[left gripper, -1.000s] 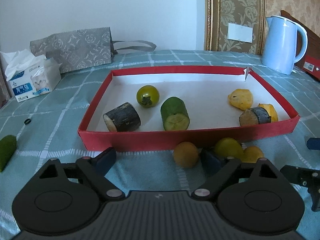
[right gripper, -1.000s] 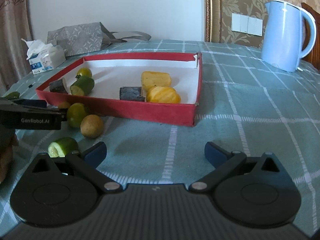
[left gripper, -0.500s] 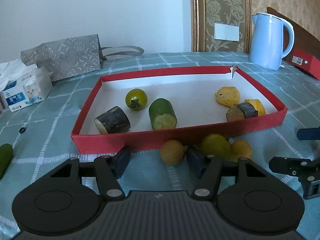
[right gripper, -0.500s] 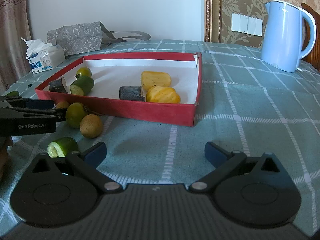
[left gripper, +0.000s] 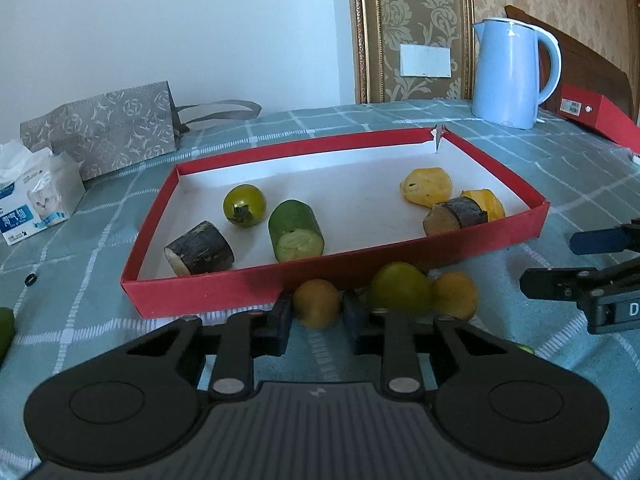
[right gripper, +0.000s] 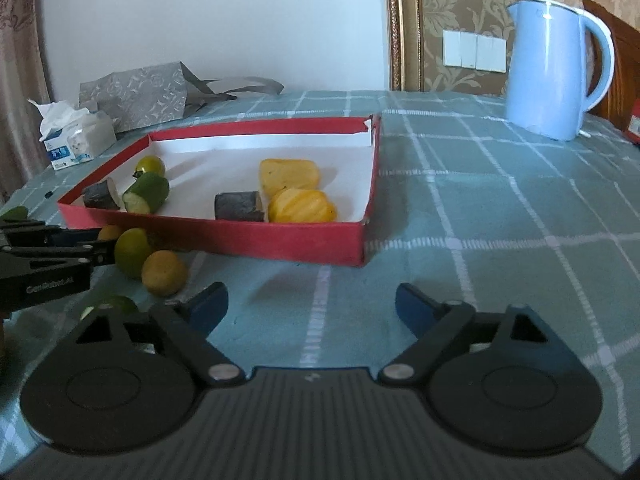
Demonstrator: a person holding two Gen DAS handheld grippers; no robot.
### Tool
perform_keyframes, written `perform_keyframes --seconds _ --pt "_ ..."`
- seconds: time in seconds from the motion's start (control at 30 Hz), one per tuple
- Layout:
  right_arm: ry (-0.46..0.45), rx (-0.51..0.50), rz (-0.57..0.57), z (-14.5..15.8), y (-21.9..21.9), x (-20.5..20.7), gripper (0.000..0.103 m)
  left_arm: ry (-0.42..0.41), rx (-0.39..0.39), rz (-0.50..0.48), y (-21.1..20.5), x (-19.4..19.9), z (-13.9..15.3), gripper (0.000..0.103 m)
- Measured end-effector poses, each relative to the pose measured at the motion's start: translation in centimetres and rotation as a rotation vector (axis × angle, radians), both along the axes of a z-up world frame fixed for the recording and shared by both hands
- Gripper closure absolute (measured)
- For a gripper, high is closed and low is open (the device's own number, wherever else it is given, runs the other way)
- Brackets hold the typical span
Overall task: Organize fruits
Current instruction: 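Move the left gripper to a small yellow-brown round fruit and close it, then close the right gripper around the cut green lime half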
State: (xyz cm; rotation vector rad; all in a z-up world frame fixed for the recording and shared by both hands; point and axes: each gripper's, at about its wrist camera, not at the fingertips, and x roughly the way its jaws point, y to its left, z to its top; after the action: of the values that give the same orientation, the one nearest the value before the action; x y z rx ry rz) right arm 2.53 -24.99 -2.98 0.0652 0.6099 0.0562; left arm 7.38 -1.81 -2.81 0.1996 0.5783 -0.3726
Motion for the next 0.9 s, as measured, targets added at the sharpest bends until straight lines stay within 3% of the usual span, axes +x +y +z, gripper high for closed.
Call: perform_keyframes --seconds 0.1,0.23,0.43,0.57,0.9 --pt "-0.014 -0.036 0.040 0.2 0.6 0.2 0.030 -0.006 0.005 0.001 0.1 -0.2 0.1 0.077" --pt "-0.019 -0.060 0.106 0.5 1.7 0.5 0.037 -0.005 -0.013 0.006 0.5 -0.4 0.3 0.077" --pt "-0.033 0.054 0.174 1.6 1.5 -0.5 0.036 0.003 -0.035 0.016 1.1 -0.4 0.5 0.077" --pt "0.009 0.179 0.262 2.0 1.9 -1.6 0.037 0.011 -0.036 0.013 1.2 -0.3 0.5 0.077" --pt "-0.016 0.102 0.358 2.5 5.4 -2.9 0.037 0.029 -0.026 0.020 1.1 0.0 0.3 0.077"
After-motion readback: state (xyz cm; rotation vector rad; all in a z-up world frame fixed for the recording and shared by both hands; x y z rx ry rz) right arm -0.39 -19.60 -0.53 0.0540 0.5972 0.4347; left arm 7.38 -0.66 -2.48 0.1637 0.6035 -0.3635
